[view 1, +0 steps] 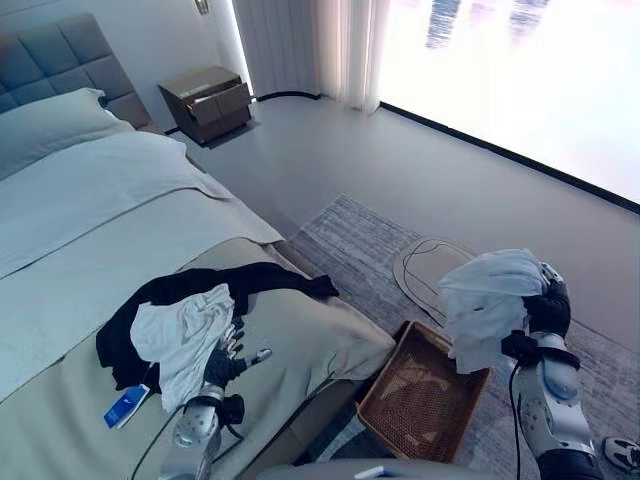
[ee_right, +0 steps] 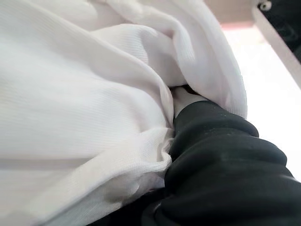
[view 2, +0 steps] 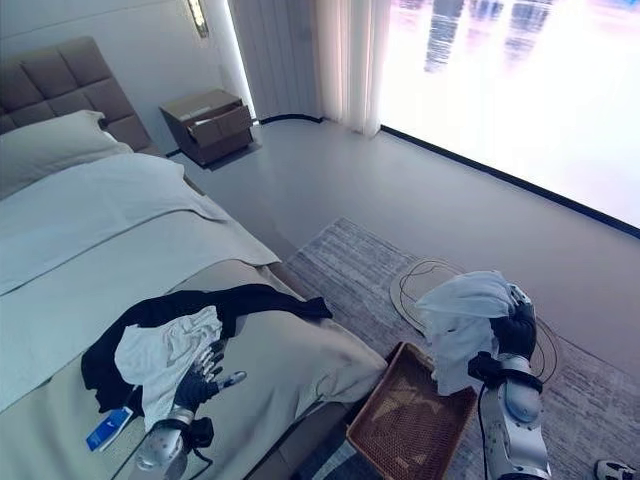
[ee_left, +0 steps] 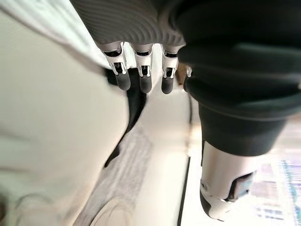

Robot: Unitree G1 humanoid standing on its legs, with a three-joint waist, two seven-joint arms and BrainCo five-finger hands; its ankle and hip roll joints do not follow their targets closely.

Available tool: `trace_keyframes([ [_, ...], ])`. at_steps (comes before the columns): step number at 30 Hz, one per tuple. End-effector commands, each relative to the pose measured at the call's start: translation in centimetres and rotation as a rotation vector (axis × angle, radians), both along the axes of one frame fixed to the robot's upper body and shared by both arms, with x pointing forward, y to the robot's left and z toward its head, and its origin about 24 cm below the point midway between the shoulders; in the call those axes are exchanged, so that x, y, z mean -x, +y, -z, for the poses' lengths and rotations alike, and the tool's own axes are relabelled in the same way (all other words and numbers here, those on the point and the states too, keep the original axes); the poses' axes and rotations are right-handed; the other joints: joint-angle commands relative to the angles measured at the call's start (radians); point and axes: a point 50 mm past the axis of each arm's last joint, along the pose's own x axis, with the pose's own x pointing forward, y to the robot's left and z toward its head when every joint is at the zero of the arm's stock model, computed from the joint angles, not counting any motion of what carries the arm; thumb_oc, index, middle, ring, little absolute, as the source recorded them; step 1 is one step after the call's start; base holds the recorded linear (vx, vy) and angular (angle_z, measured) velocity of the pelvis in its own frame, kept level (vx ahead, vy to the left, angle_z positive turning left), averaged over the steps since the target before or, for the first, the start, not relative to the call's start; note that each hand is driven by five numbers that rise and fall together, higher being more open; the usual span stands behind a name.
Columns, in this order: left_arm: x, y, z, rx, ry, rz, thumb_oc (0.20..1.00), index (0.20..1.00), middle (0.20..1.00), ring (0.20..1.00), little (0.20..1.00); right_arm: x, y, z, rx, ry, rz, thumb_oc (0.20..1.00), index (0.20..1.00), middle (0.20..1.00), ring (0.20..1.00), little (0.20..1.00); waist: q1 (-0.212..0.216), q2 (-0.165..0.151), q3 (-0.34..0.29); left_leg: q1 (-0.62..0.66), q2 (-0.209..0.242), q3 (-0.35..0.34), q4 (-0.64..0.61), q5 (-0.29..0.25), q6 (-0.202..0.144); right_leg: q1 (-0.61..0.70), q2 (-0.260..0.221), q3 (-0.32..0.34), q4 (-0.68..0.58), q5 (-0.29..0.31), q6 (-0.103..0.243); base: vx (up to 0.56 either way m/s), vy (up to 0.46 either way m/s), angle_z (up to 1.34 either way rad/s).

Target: Pick up clothes into the bucket

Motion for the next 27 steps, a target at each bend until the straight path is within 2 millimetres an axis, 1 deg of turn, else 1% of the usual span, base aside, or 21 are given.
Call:
trace_keyframes([
  [1,-1.7,2.0,-3.0,-0.02,-0.176,-0.046,1.0,1.0,1.0,1.0,1.0,-0.3,-0.1,-4.0,0.055,-0.235,0.016,0.2,0.2,0.2,0.2,0.2,-0.011,-0.067,-0.028,-0.044,0.046,-0.016,0.074,-0.071,-0.005,-0.043,-0.106,0.05,-0.036,0.136,0.08,0.0,0.0,0.0],
  [4,-1.7,2.9,-4.1,-0.043,-0.237,-0.101,1.0,1.0,1.0,1.0,1.0,0.4,-0.4,-2.5,0.073,-0.155,0.036,0.2,0.2,0.2,0.2,0.2,-0.01,-0.069,-0.023,-0.048,0.047,-0.017,0.074,-0.068,-0.006,-0.046,-0.104,0.049,-0.036,0.136,0.079,-0.01,-0.003,0.0],
  [5,-1.8,3.4,-5.0,-0.046,-0.287,-0.137,1.0,1.0,1.0,1.0,1.0,0.7,-0.5,-1.7,0.088,-0.109,0.05,0.2,0.2,0.2,0.2,0.2,-0.008,-0.07,-0.019,-0.053,0.047,-0.018,0.074,-0.066,-0.008,-0.049,-0.104,0.048,-0.036,0.135,0.079,-0.03,-0.009,0.0],
  [7,-1.8,3.9,-6.0,-0.027,-0.35,-0.186,1.0,1.0,1.0,1.0,1.0,1.0,-0.6,-0.8,0.102,-0.057,0.066,0.2,0.2,0.2,0.2,0.2,-0.009,-0.071,-0.011,-0.063,0.046,-0.021,0.082,-0.068,-0.008,-0.058,-0.104,0.048,-0.027,0.131,0.078,0.0,0.0,0.0],
  [8,-1.9,4.0,-6.5,-0.016,-0.387,-0.211,1.0,1.0,1.0,1.0,1.0,1.2,-0.6,0.2,0.077,-0.022,0.081,0.2,0.2,0.2,0.2,0.2,-0.006,-0.071,-0.002,-0.07,0.045,-0.023,0.094,-0.07,-0.006,-0.063,-0.106,0.047,-0.016,0.127,0.078,-0.05,-0.01,0.0],
  [10,-1.9,4.3,-7.3,0.013,-0.438,-0.253,1.0,1.0,1.0,1.0,1.0,1.2,-0.3,0.8,0.074,0.007,0.08,0.2,0.2,0.2,0.2,0.2,0.0,-0.072,0.028,-0.097,0.04,-0.031,0.139,-0.082,-0.002,-0.084,-0.112,0.051,0.025,0.114,0.074,-0.11,-0.012,0.0],
  [12,-2.3,4.2,-8.9,0.048,-0.531,-0.259,1.0,1.0,1.0,1.0,1.0,0.9,-0.2,1.4,0.118,0.059,0.072,0.2,0.2,0.2,0.2,0.2,0.007,-0.075,0.085,-0.149,0.033,-0.042,0.2,-0.096,0.002,-0.124,-0.117,0.057,0.07,0.105,0.07,-0.21,-0.021,0.02],
  [15,-3.0,3.8,-10.5,0.094,-0.626,-0.273,1.0,1.0,1.0,1.0,1.0,-0.4,0.2,1.6,0.122,0.064,0.082,0.2,0.2,0.2,0.2,0.2,0.011,-0.069,0.155,-0.237,0.032,-0.05,0.288,-0.109,0.003,-0.196,-0.131,0.057,0.133,0.099,0.065,-0.17,-0.001,0.02],
  [16,-3.0,3.8,-10.5,0.094,-0.626,-0.274,1.0,1.0,1.0,1.0,1.0,-0.4,0.2,1.6,0.122,0.064,0.082,0.2,0.2,0.2,0.2,0.2,0.011,-0.069,0.154,-0.239,0.032,-0.05,0.289,-0.109,0.003,-0.198,-0.131,0.057,0.134,0.099,0.065,-0.19,0.015,0.03],
  [17,-3.5,3.3,-11.5,0.15,-0.682,-0.271,1.0,1.0,1.0,1.0,1.0,-1.5,0.6,1.4,0.112,0.05,0.088,0.2,0.2,0.2,0.2,0.2,0.014,-0.063,0.19,-0.292,0.03,-0.055,0.332,-0.113,0.004,-0.248,-0.138,0.06,0.177,0.092,0.06,-0.17,0.016,0.03],
  [18,-3.8,3.1,-12.1,0.166,-0.71,-0.26,1.0,1.0,1.0,1.0,1.0,-2.1,0.7,1.4,0.11,0.055,0.098,0.2,0.2,0.2,0.2,0.2,0.015,-0.059,0.205,-0.318,0.028,-0.056,0.353,-0.116,0.006,-0.275,-0.143,0.062,0.202,0.089,0.058,-0.17,0.017,0.06],
  [19,-3.8,3.1,-12.2,0.166,-0.712,-0.26,1.0,1.0,1.0,1.0,1.0,-2.2,0.7,1.4,0.11,0.053,0.098,0.2,0.2,0.2,0.2,0.2,0.014,-0.058,0.204,-0.325,0.028,-0.056,0.359,-0.118,0.007,-0.282,-0.143,0.063,0.208,0.087,0.058,-0.17,0.02,0.09],
  [20,-4.2,2.5,-13.2,0.178,-0.756,-0.227,1.0,1.0,1.0,1.0,1.0,-3.3,1.0,1.0,0.103,0.041,0.111,0.2,0.2,0.2,0.2,0.2,0.018,-0.051,0.231,-0.385,0.024,-0.061,0.406,-0.123,0.007,-0.34,-0.149,0.067,0.26,0.075,0.052,-0.15,0.021,0.13],
  [22,-4.3,2.1,-13.9,0.188,-0.788,-0.206,1.0,1.0,1.0,1.0,1.0,-4.0,1.0,0.8,0.095,0.039,0.128,0.2,0.2,0.2,0.2,0.2,0.02,-0.044,0.237,-0.444,0.019,-0.064,0.447,-0.131,0.007,-0.399,-0.151,0.077,0.303,0.062,0.047,-0.11,0.012,0.14],
  [23,-4.3,2.1,-13.9,0.188,-0.789,-0.206,1.0,1.0,1.0,1.0,1.0,-4.1,1.0,0.8,0.095,0.038,0.129,0.2,0.2,0.2,0.2,0.2,0.02,-0.043,0.234,-0.451,0.019,-0.064,0.452,-0.133,0.007,-0.406,-0.151,0.078,0.308,0.061,0.047,-0.12,0.014,0.1],
  [24,-4.5,1.7,-14.4,0.218,-0.811,-0.196,1.0,1.0,1.0,1.0,1.0,-5.0,1.1,0.5,0.081,0.028,0.143,0.2,0.2,0.2,0.2,0.2,0.022,-0.036,0.244,-0.512,0.017,-0.066,0.491,-0.139,0.006,-0.469,-0.154,0.085,0.351,0.051,0.042,-0.12,0.017,0.05],
  [26,-4.7,1.4,-14.9,0.243,-0.834,-0.182,1.0,1.0,1.0,1.0,1.0,-6.1,0.9,-0.1,0.092,0.028,0.156,0.2,0.2,0.2,0.2,0.2,0.03,-0.03,0.241,-0.594,0.012,-0.068,0.55,-0.152,0.008,-0.554,-0.153,0.097,0.413,0.036,0.036,-0.11,0.019,0.05],
  [27,-4.7,1.4,-14.9,0.243,-0.834,-0.182,1.0,1.0,1.0,1.0,1.0,-6.1,0.9,-0.1,0.092,0.027,0.156,0.2,0.2,0.2,0.2,0.2,0.03,-0.03,0.239,-0.597,0.012,-0.067,0.552,-0.153,0.008,-0.558,-0.153,0.098,0.415,0.035,0.036,-0.07,0.017,0.07],
])
